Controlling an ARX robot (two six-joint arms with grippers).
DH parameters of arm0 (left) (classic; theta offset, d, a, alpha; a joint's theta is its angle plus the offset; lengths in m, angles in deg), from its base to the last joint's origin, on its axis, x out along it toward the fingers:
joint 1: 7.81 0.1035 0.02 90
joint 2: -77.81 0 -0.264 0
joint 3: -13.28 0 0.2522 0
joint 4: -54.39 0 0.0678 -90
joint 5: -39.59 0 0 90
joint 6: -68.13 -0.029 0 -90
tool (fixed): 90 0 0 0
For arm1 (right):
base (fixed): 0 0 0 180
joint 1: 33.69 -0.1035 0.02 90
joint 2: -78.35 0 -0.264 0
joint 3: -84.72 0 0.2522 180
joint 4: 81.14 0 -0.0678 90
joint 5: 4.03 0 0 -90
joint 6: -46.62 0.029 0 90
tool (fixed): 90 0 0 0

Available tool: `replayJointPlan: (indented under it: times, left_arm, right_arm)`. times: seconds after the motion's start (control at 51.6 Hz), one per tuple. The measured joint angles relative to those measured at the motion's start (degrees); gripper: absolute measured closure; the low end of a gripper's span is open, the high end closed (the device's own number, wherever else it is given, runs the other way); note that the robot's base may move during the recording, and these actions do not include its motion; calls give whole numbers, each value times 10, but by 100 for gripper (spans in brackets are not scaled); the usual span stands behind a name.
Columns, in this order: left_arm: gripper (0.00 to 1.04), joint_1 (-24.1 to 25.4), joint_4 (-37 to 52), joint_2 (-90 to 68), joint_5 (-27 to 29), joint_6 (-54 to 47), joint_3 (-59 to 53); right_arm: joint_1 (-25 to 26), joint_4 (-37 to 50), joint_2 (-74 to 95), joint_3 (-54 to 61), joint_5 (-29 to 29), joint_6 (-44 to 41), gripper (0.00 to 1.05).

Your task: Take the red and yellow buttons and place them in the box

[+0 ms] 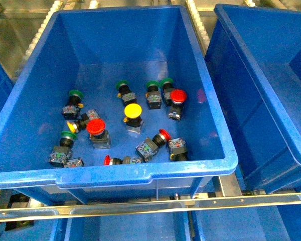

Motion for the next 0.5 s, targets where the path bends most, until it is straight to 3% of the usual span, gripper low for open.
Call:
replayJointPlan:
  times: [0.504]
  left_arm:
    - [8, 0, 0, 0, 0, 0, 0]
  right_arm:
    - [0, 0, 0, 0, 0, 0, 7]
